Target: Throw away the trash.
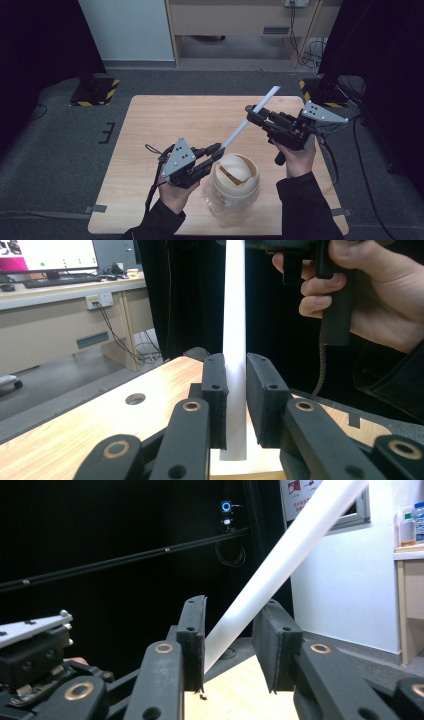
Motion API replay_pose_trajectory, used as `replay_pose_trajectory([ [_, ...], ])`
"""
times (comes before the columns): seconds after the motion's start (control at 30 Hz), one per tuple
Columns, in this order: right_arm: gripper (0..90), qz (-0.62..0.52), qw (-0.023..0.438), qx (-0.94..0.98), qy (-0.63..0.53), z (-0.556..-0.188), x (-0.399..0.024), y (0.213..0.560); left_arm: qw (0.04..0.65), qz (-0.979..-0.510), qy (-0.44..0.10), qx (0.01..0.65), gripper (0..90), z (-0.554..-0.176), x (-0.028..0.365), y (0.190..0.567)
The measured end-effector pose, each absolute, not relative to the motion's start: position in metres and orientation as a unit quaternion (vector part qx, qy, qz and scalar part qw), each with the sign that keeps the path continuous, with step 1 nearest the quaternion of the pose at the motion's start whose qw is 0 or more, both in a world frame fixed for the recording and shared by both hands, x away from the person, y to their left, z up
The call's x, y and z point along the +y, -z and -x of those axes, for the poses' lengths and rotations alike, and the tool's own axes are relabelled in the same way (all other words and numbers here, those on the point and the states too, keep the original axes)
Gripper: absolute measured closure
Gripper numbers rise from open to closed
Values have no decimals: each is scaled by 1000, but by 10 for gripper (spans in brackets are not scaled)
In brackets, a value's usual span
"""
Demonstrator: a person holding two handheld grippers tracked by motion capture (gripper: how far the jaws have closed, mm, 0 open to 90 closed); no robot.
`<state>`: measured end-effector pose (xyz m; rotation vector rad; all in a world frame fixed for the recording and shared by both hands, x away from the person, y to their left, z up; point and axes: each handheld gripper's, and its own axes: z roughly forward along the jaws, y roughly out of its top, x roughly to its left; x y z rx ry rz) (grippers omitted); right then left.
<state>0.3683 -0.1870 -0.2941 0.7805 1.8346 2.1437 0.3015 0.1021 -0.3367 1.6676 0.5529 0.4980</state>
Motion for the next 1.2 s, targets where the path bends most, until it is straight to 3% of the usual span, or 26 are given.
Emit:
replay_pose_trajectory([
  [0.5, 755, -251, 82, 620, -739, -368, -175, 290, 609, -720, -211, 258, 771, -309, 112, 342],
  [0.53, 811, -251, 84, 617, -741, -368, -174, 290, 608, -720, -210, 262, 794, -309, 114, 343],
  [0.93, 808, -255, 118, 594, -754, -365, -185, 284, 593, -716, -212, 302, 744, -314, 146, 353],
  [1.2, 807, -261, 138, 579, -760, -363, -202, 278, 545, -732, -210, 352, 704, -319, 184, 385],
])
